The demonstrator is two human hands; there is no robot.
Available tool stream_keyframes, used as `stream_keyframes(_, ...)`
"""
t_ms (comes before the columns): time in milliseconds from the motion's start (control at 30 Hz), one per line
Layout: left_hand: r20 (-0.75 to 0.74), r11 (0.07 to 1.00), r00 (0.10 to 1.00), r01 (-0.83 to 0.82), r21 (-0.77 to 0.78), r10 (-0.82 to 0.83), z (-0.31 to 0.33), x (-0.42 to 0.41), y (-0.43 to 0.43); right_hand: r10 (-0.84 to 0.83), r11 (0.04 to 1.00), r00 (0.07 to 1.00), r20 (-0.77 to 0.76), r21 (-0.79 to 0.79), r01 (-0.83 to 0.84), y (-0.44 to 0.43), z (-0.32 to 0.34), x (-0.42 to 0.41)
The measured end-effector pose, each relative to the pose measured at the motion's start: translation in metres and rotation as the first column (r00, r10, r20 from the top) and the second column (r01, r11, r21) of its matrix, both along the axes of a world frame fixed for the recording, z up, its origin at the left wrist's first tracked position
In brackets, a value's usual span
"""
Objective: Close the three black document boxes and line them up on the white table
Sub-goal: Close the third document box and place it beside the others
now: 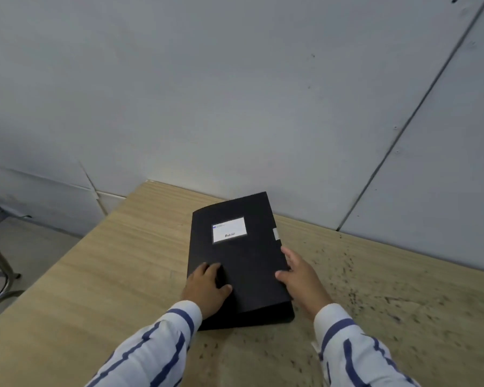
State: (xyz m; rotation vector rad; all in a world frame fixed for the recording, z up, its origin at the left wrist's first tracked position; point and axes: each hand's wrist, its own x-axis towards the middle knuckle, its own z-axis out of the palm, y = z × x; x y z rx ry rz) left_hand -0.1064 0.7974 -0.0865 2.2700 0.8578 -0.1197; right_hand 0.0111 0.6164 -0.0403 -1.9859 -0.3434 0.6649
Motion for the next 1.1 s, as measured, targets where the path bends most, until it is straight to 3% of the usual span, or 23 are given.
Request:
stream_keyframes(67,-0.001,0.996,0.997,-0.081,0.03,0.081,-0.008,0.0,0.005,0.018,0.994,0.999,0.048,-0.105,-0.012,-0.004,-0.013,-0.004)
stream_keyframes(167,0.032,0.976,0.978,-0.203,-0.074,0.206,-0.018,-0.004,0.011,0.053,0.964,0.992,0.114,-0.265,-0.021,-0.005,-0.033,-0.013)
stream_keyframes(267,0.04,0.964,0.973,-0.221,-0.145,0.229,-0.026,-0.01,0.012,0.12,0.899,0.97,0.21,-0.438,-0.016,0.0,-0.044,-0.017)
stream_keyframes(367,0.043,0.966,0.972,-0.223,-0.129,0.23,-0.029,-0.011,0.011,0.178,0.863,0.954,0.241,-0.505,-0.033,0.008,-0.05,-0.019)
stream_keyframes(467,0.041,0.967,0.973,-0.219,-0.13,0.226,-0.03,-0.011,0.012,0.22,0.861,0.958,0.185,-0.498,-0.102,0.012,-0.055,-0.022)
stream_keyframes(600,-0.024,0.966,0.966,-0.259,-0.008,0.259,-0.028,-0.014,0.016,0.236,0.87,0.958,0.161,-0.475,-0.134,0.005,-0.056,-0.019)
stream_keyframes(800,-0.126,0.919,0.918,-0.386,-0.074,0.376,-0.023,-0.017,0.012,-0.093,0.953,0.994,0.049,-0.285,0.103,0.001,-0.051,-0.036)
stream_keyframes(1100,-0.011,0.955,0.963,-0.27,-0.121,0.27,-0.032,-0.037,0.013,-0.227,0.969,0.969,-0.095,-0.124,0.215,-0.017,-0.052,-0.06)
